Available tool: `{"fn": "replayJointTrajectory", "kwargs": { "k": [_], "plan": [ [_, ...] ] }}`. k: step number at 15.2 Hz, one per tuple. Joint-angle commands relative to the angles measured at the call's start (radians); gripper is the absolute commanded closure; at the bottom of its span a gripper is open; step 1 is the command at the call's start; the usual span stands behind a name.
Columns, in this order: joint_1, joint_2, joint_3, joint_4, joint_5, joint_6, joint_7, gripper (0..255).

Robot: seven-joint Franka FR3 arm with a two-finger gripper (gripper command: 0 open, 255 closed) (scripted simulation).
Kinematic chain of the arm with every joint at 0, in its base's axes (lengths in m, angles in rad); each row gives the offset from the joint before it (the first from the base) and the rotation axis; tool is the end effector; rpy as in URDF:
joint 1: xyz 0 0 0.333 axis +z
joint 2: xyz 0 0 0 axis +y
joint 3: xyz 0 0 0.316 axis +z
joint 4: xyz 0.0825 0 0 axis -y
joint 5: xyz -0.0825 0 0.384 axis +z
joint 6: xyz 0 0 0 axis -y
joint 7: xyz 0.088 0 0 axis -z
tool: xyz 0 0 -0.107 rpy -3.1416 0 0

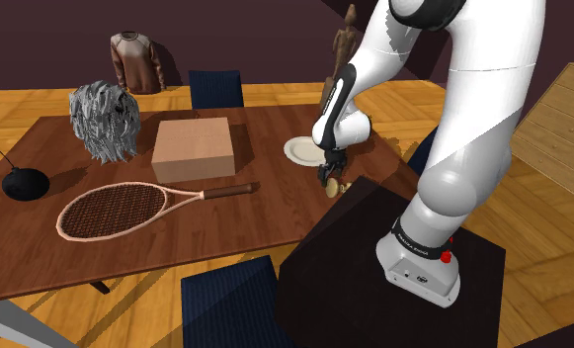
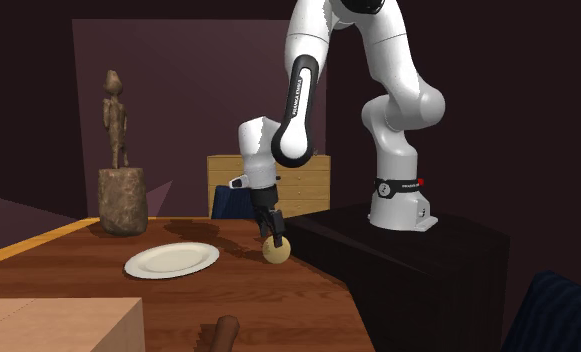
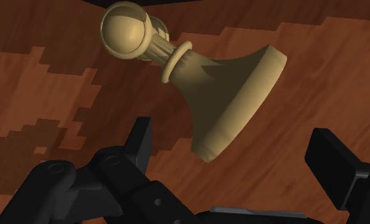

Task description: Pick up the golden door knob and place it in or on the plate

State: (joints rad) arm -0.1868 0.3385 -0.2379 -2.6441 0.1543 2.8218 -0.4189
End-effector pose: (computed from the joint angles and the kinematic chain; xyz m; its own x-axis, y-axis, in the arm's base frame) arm 0.3533 -0.1807 0.1225 0.9779 -0.1458 -0.1502 -0.1490 -0.9888 -0.0102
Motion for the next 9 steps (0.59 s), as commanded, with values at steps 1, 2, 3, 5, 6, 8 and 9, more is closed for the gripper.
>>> {"fn": "replayJointTrajectory", "kwargs": {
  "k": [1,2,3,5,6,8,9],
  "plan": [
    [0.0,0.001,0.0,0.0,0.0,0.001,0.0,0],
    [0.0,0.001,0.0,0.0,0.0,0.001,0.0,0],
    [0.0,0.001,0.0,0.0,0.0,0.001,0.0,0],
    [0.0,0.001,0.0,0.0,0.0,0.001,0.0,255],
    [0.0,0.001,0.0,0.0,0.0,0.001,0.0,255],
    [0.0,0.0,0.001,0.0,0.0,0.0,0.0,255],
    [0.001,0.001,0.001,0.001,0.001,0.0,0.001,255]
  ]
}}
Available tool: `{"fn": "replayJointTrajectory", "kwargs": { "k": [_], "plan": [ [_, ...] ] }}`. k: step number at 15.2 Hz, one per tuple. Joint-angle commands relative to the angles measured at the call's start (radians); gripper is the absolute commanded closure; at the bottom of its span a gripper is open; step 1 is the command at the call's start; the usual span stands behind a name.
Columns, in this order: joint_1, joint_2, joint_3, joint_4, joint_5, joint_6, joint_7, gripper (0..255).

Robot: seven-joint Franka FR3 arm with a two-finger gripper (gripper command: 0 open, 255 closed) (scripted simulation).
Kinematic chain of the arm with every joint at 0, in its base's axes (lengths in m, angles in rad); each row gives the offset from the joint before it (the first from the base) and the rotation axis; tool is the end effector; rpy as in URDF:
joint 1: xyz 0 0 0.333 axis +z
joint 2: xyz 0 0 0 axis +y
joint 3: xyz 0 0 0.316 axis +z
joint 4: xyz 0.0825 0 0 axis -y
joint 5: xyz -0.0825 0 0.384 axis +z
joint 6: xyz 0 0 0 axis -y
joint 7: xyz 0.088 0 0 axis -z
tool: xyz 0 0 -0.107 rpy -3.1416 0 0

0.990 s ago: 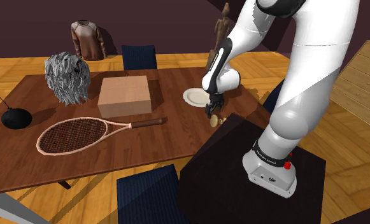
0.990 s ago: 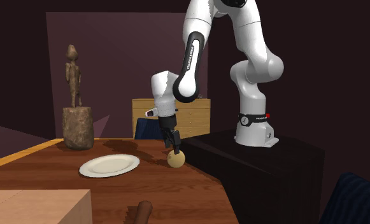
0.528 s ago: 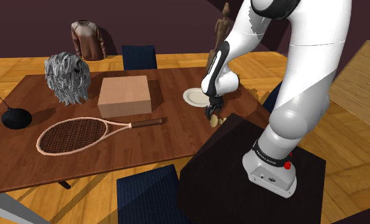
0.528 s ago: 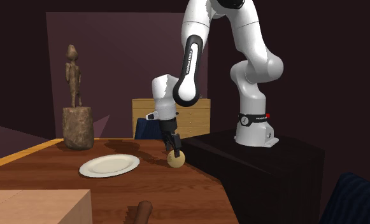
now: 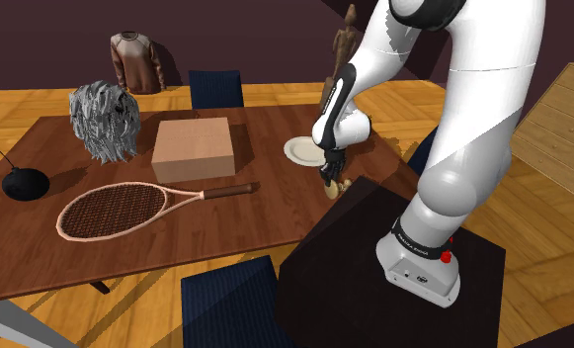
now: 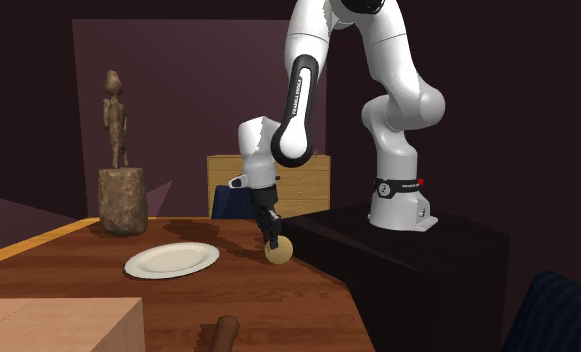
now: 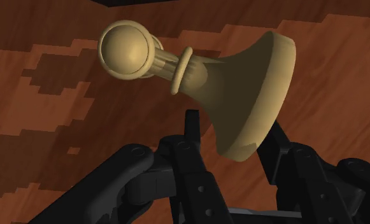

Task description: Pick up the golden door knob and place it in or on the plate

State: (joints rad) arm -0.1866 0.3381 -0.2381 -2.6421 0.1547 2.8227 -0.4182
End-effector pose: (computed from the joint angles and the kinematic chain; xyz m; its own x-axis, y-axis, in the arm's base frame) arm 0.3543 -0.1811 0.1232 0.9782 -0.1468 -0.1470 -0.1498 -0.9887 -0.0092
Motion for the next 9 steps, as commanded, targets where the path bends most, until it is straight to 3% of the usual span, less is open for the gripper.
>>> {"fn": "replayJointTrajectory", "kwargs": {
  "k": [1,4,9],
  "plan": [
    [0.0,0.001,0.001,-0.001,0.0,-0.001,0.0,255],
    [0.0,0.001,0.001,-0.002,0.0,0.0,-0.001,255],
    [0.036,-0.09,-0.05,-0.023,-0.056,-0.069,0.038,255]
  ]
}}
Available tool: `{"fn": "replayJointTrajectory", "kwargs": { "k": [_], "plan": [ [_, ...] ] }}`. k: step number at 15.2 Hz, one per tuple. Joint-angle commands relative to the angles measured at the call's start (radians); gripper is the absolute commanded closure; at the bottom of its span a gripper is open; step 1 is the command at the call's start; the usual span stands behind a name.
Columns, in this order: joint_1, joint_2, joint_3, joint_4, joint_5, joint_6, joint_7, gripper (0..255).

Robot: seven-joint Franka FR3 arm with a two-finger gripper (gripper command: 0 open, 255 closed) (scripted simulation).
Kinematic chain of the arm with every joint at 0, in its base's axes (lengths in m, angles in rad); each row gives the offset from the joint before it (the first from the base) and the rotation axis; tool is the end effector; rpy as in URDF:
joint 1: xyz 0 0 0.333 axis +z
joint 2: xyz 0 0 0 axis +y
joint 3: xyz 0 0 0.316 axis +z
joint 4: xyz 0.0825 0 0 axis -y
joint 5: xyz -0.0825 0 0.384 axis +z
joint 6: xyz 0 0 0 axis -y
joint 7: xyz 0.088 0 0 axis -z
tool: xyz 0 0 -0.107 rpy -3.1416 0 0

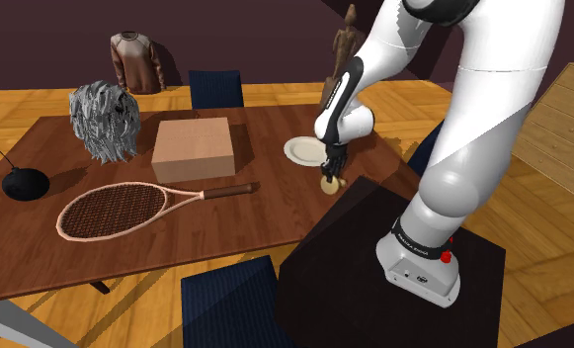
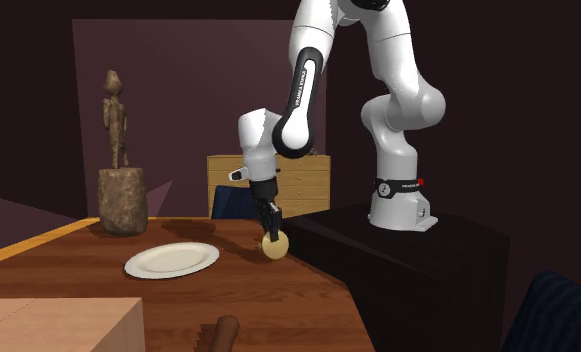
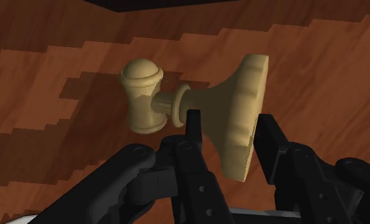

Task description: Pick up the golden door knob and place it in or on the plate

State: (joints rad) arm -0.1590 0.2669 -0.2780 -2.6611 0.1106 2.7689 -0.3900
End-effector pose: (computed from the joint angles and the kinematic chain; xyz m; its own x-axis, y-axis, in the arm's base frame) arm 0.3531 -0.1813 0.1433 0.9779 -0.1460 -0.1496 -0.1492 -0.9888 -0.0101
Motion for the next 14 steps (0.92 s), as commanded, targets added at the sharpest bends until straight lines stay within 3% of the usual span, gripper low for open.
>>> {"fn": "replayJointTrajectory", "kwargs": {
  "k": [1,11,14],
  "plan": [
    [0.014,-0.037,-0.019,-0.008,-0.025,-0.029,0.019,255],
    [0.04,-0.218,-0.073,-0.026,-0.151,-0.183,0.104,255],
    [0.036,-0.172,-0.069,0.058,-0.12,-0.223,0.077,255]
  ]
}}
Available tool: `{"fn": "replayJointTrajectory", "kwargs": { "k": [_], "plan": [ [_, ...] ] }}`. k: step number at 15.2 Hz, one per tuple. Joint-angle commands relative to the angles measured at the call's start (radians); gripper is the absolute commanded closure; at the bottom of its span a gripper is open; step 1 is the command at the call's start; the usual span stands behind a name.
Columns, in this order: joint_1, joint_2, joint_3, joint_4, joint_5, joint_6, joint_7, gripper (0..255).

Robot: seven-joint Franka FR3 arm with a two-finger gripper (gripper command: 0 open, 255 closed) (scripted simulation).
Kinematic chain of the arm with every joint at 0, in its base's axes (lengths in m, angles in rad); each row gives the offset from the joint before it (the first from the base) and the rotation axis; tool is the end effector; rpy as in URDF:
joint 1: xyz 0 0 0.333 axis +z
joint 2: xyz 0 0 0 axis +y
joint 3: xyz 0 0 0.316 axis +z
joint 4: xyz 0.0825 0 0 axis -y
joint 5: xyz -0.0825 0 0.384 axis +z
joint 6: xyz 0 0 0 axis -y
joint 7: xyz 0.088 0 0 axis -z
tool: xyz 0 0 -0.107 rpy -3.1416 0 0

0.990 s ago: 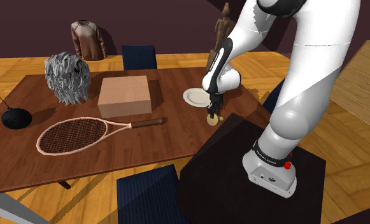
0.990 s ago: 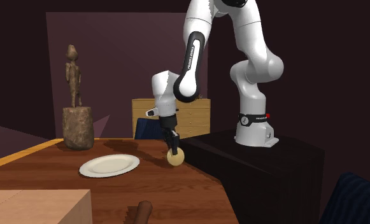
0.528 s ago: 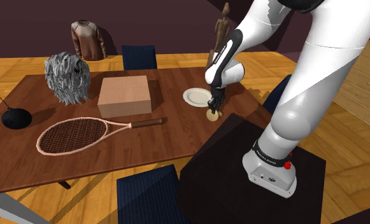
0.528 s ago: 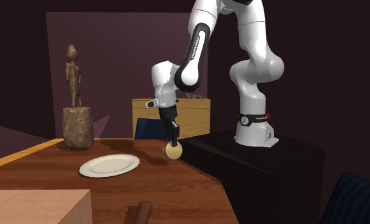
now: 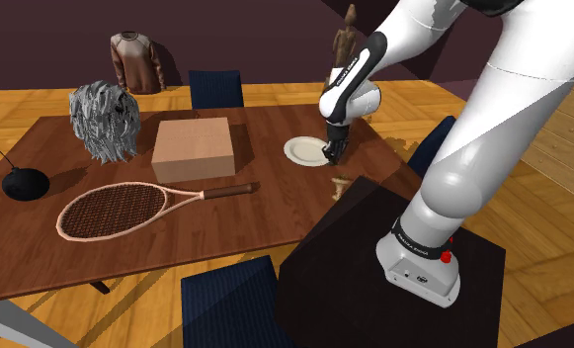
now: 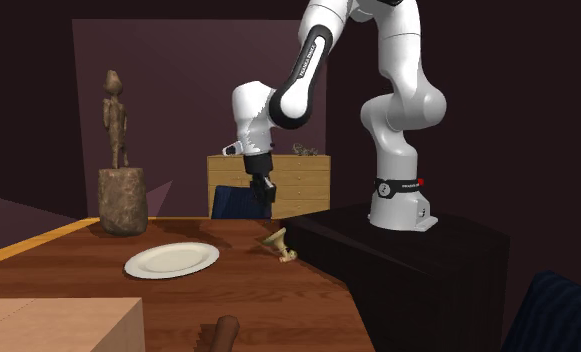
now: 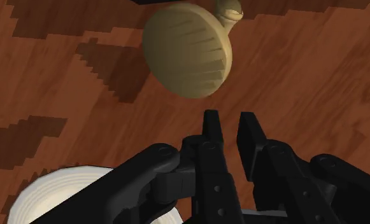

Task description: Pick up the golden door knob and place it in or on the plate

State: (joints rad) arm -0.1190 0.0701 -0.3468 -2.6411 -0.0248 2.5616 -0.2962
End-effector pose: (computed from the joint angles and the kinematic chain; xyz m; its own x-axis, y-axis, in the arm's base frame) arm 0.3664 -0.1867 0.2107 0.9780 -0.1459 -0.1491 -0.1490 -0.9888 -0.0097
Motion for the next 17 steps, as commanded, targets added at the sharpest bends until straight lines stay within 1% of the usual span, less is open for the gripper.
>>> {"fn": "replayJointTrajectory", "kwargs": {
  "k": [1,3,4,5,6,7,8,9,10,11,12,17],
  "plan": [
    [-0.006,0.053,0.002,0.081,0.031,-0.032,-0.03,255],
    [-0.014,0.108,0.008,0.168,0.06,-0.067,-0.055,255],
    [-0.009,0.07,0.005,0.118,0.039,-0.053,-0.036,255],
    [-0.009,0.07,0.005,0.118,0.039,-0.053,-0.036,0],
    [-0.034,0.03,0.006,0.038,0.111,0.035,-0.105,0],
    [-0.06,-0.002,0.014,-0.036,0.219,0.12,-0.203,0],
    [-0.084,-0.023,0.029,-0.101,0.38,0.197,-0.347,0],
    [-0.098,-0.032,0.051,-0.149,0.615,0.256,-0.55,0],
    [-0.118,-0.03,0.083,-0.174,0.909,0.285,-0.807,0],
    [-0.14,-0.018,0.105,-0.183,1.206,0.28,-1.079,0],
    [-0.146,-0.018,0.11,-0.183,1.215,0.28,-1.088,0],
    [-0.143,0.099,0.148,-0.117,1.423,0.283,-1.256,0]
  ]
}}
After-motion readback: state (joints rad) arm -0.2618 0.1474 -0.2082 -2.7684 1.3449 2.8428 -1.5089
